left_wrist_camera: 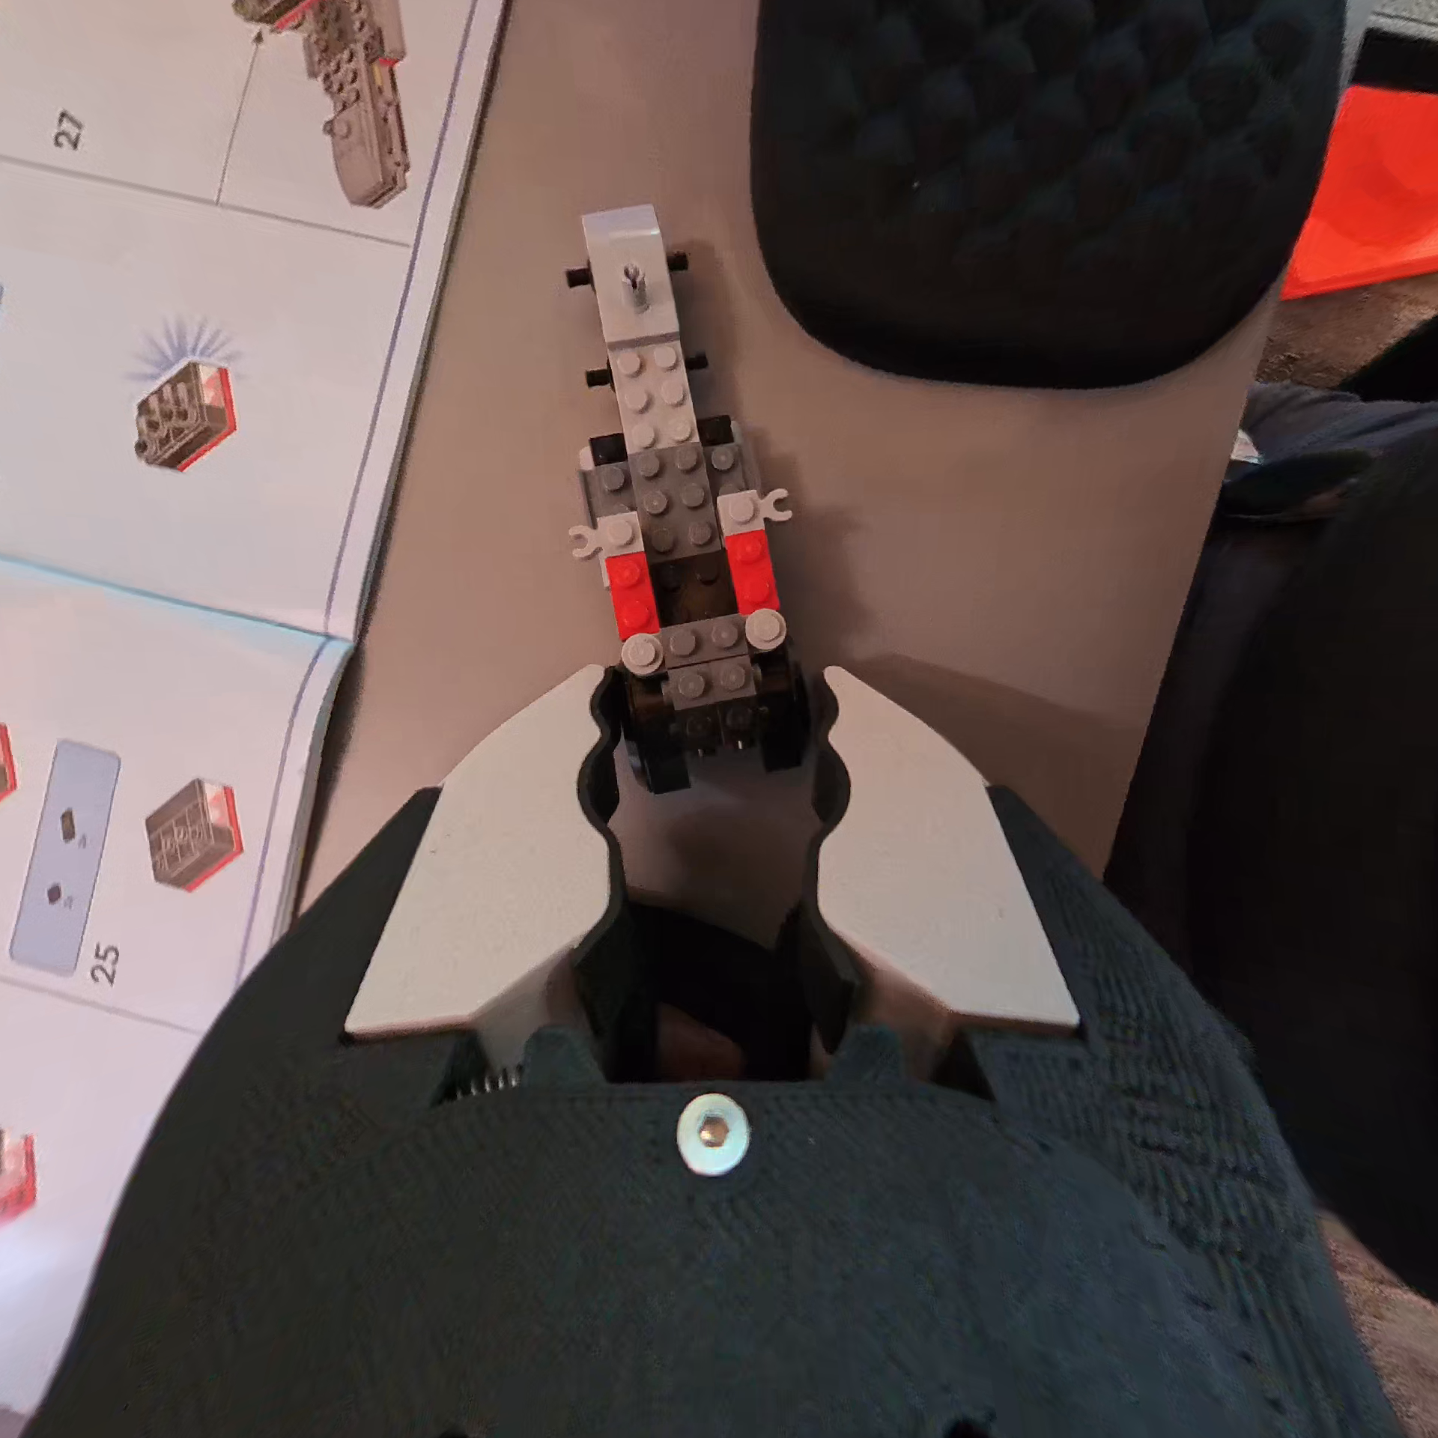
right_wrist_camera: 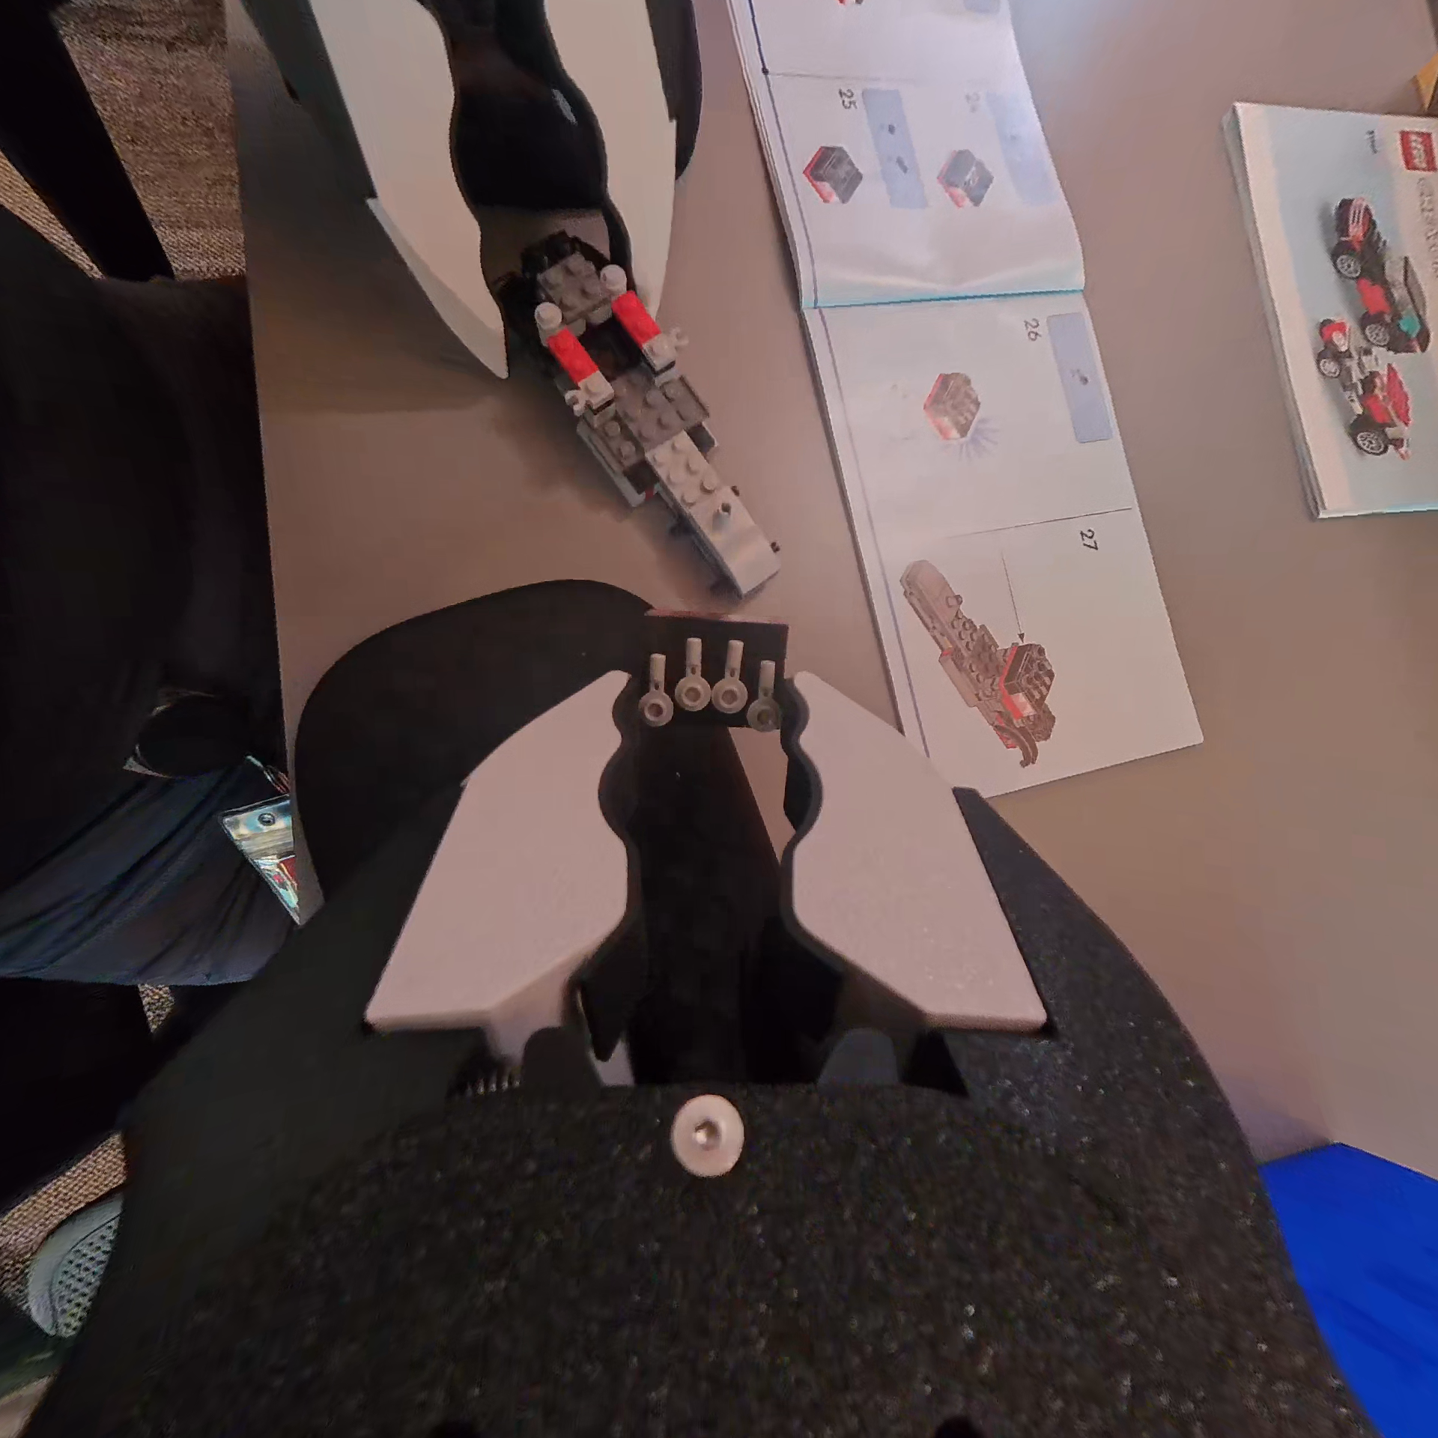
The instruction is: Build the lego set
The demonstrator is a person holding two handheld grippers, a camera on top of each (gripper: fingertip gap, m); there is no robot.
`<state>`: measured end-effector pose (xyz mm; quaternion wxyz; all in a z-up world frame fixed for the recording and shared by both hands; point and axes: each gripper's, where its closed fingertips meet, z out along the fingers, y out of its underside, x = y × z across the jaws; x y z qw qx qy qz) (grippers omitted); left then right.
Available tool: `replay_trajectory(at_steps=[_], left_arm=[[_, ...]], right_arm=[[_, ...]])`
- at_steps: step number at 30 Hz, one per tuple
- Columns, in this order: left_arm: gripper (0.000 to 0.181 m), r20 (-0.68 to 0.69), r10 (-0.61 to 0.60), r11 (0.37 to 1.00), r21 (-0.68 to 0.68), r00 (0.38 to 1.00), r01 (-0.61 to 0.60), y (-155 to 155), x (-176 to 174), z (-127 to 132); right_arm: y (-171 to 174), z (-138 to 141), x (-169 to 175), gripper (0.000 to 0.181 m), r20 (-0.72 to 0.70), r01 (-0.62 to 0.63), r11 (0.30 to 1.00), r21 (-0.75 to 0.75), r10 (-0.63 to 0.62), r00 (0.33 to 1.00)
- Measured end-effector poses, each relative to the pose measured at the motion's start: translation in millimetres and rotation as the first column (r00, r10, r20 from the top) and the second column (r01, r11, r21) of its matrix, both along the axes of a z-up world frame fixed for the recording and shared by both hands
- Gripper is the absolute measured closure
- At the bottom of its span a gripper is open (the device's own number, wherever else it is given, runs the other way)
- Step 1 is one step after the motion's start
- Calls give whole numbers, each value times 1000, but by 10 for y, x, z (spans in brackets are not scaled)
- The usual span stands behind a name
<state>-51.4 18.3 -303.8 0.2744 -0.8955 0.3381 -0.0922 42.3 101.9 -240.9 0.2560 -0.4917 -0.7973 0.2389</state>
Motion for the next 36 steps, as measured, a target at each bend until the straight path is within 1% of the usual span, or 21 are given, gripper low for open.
replay_trajectory(at_steps=[2, 6, 8, 12, 14, 16, 19, 22, 24, 26, 27, 29, 31, 33, 34, 36], left_arm=[[134, 13, -28, 1000, 1, 1000, 28, 24, -31, 2], [135, -2, 63, 998, -29, 998, -64, 102, -170, 0], [135, 0, 92, 996, -16, 996, -92, 102, -181, 2], [135, -18, 44, 997, 69, 999, -42, 87, -168, 16], [135, -44, 1, 997, 71, 999, 2, 89, -188, 21], [135, -103, -38, 997, 63, 994, 45, 131, -249, 30], [135, -172, -17, 999, 42, 985, 25, 265, -377, 50], [135, -134, 7, 998, 61, 991, 1, 346, -370, 111], [136, -83, 26, 992, 124, 996, -15, 363, -320, 201], [136, -32, 76, 977, 202, 997, -68, 361, -307, 305], [136, 3, 144, 962, 233, 990, -141, 370, -343, 353], [136, 84, 315, 911, 253, 945, -326, 373, -448, 418], [136, 138, 440, 856, 233, 887, -461, 341, -484, 407], [136, 160, 501, 831, 186, 850, -525, 286, -417, 330], [137, 175, 510, 832, 150, 842, -535, 254, -338, 283], [135, 255, 492, 850, 68, 833, -523, 193, -78, 223]], right_arm=[[10, -13, 13, 146, 12, 2, 1000, 8, -2, 1000], [27, -37, 12, 146, 20, 10, 1000, 2, -10, 1000], [35, -48, 13, 146, 22, 9, 1000, 5, -9, 1000], [46, -69, 13, 146, 25, 7, 1000, -4, -7, 1000], [49, -84, 21, 146, 26, 6, 1000, -4, -6, 1000], [59, -85, 26, 146, 28, 10, 1000, 1, -10, 1000], [48, -63, 21, 146, 20, 10, 1000, 3, -10, 1000], [47, -39, 31, 146, 19, 8, 1000, 18, -8, 1000], [57, -29, 43, 146, 18, 8, 1000, 21, -9, 1000], [74, -25, 53, 146, 13, 13, 1000, 18, -13, 1000], [81, -29, 56, 146, 11, 15, 1000, 14, -15, 1000], [90, -43, 58, 146, 8, 16, 1000, 11, -16, 1000], [88, -60, 50, 146, 9, 13, 1000, 9, -13, 1000], [73, -65, 41, 146, 8, 6, 1000, 7, -6, 1000], [67, -63, 40, 146, 7, 3, 1000, 9, -3, 1000], [63, -49, 44, 146, 0, 0, 1000, 14, 0, 1000]])
